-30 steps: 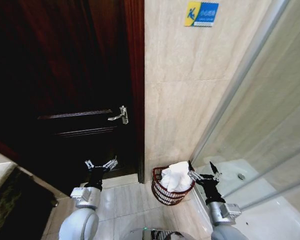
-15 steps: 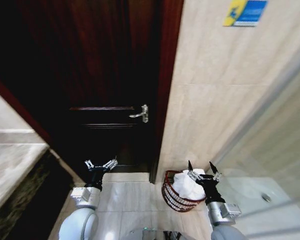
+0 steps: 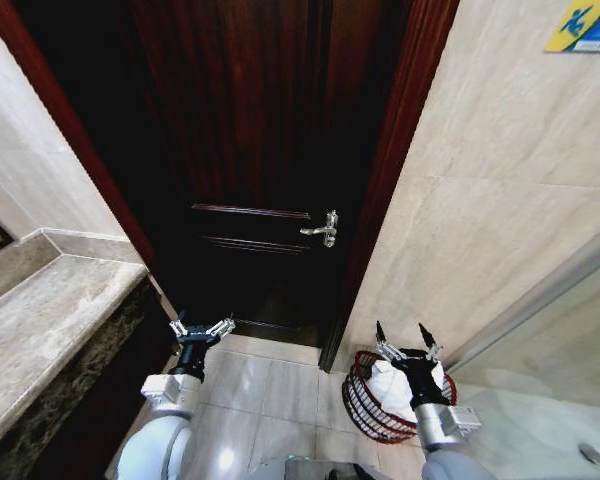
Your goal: Discard the used towel into the hamper.
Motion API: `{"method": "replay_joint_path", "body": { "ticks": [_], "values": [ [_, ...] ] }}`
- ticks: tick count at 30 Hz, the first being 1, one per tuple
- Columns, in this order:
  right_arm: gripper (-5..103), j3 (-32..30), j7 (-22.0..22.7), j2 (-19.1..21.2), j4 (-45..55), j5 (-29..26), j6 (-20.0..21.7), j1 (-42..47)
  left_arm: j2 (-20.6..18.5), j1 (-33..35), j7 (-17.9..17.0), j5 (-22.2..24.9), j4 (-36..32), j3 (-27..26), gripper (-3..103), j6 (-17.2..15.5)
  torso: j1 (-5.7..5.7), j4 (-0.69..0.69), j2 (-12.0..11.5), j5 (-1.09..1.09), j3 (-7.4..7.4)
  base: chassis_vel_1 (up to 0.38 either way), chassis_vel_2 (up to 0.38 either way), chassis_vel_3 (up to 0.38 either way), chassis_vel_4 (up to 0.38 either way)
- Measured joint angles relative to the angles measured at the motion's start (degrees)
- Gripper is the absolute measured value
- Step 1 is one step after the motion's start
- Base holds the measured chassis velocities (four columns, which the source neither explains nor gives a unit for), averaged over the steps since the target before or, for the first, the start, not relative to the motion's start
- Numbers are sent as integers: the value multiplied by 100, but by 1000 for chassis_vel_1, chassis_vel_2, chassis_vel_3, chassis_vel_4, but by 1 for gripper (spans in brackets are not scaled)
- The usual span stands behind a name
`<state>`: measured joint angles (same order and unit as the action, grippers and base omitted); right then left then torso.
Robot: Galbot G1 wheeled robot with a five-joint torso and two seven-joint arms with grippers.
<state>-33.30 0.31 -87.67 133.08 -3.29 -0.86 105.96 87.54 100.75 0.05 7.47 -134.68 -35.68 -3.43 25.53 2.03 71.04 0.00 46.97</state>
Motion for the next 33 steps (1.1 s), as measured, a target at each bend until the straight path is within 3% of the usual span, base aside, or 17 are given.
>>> {"method": "replay_joint_path", "body": {
  "ticks": [33],
  "values": [
    [100, 0, 0, 0, -1, 0, 0, -1, 0, 0, 0, 0, 0, 0, 100, 0, 0, 2, 0, 0, 0, -27, -25, -24, -20]
  ]
}}
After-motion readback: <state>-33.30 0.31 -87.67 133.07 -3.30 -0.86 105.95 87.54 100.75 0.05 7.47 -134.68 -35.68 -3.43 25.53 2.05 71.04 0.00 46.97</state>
